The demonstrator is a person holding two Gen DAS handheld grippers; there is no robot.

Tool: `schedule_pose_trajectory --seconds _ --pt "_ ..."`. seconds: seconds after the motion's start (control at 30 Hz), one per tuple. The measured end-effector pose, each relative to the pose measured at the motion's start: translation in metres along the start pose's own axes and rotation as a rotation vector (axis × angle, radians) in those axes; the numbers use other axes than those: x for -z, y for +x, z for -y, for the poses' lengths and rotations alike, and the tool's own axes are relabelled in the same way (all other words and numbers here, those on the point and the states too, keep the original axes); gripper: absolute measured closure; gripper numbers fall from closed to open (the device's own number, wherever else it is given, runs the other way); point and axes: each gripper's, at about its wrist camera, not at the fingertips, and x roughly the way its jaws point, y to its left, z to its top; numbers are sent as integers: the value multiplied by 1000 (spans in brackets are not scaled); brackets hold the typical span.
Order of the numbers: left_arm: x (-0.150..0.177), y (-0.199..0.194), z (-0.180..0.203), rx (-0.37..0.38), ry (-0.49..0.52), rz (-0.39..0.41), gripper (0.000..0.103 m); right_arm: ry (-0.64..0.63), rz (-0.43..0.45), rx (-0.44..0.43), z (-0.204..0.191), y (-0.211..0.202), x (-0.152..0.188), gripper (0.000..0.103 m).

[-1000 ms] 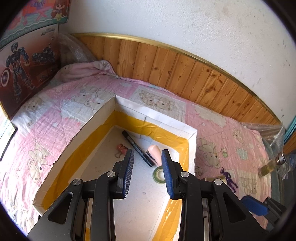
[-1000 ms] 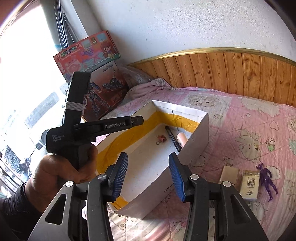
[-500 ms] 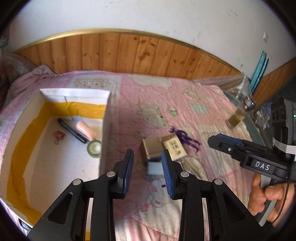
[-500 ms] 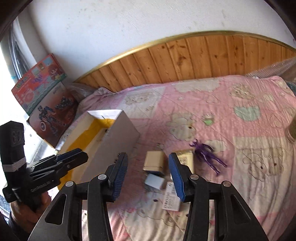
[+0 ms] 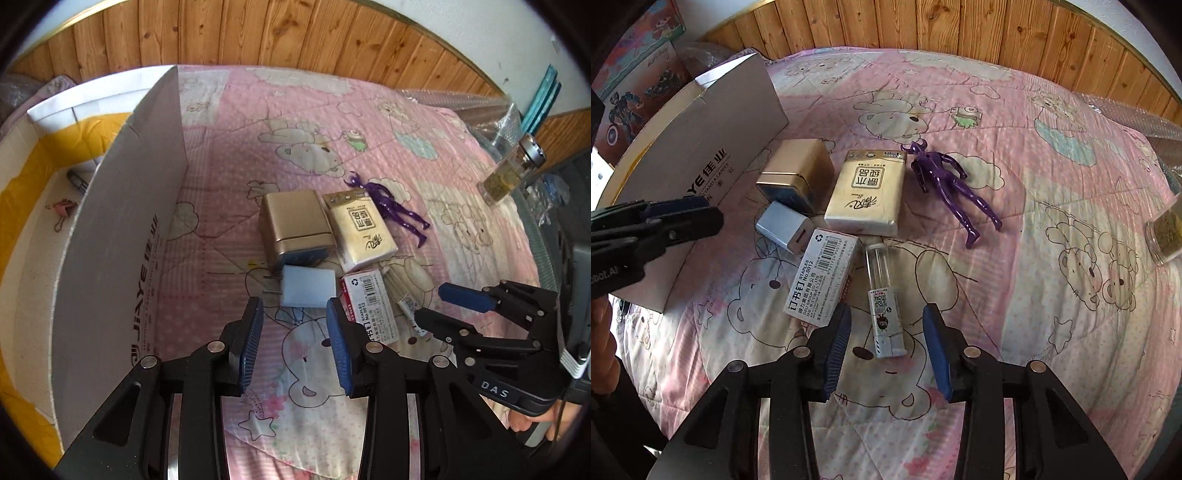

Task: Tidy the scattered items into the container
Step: 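Grasp the white plug adapter with the left tool while the right tool grasps the staples box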

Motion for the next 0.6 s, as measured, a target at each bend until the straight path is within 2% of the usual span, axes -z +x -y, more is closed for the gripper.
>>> schedule_pose_trajectory --seconds 0.17,0.43,0.5,0.6 --pt "-1 11 0 9 -25 -14 63 7 26 -128 -17 -3 -9 61" --pt "0 40 2 66 -94 -72 54 -45 -48 -87 -41 32 -10 56" --pt "-1 47 3 75 -99 -80 52 -37 -53 -97 -38 38 -12 51" --pt "-5 53 -6 27 -100 -58 49 -46 -60 -110 -35 42 -14 50"
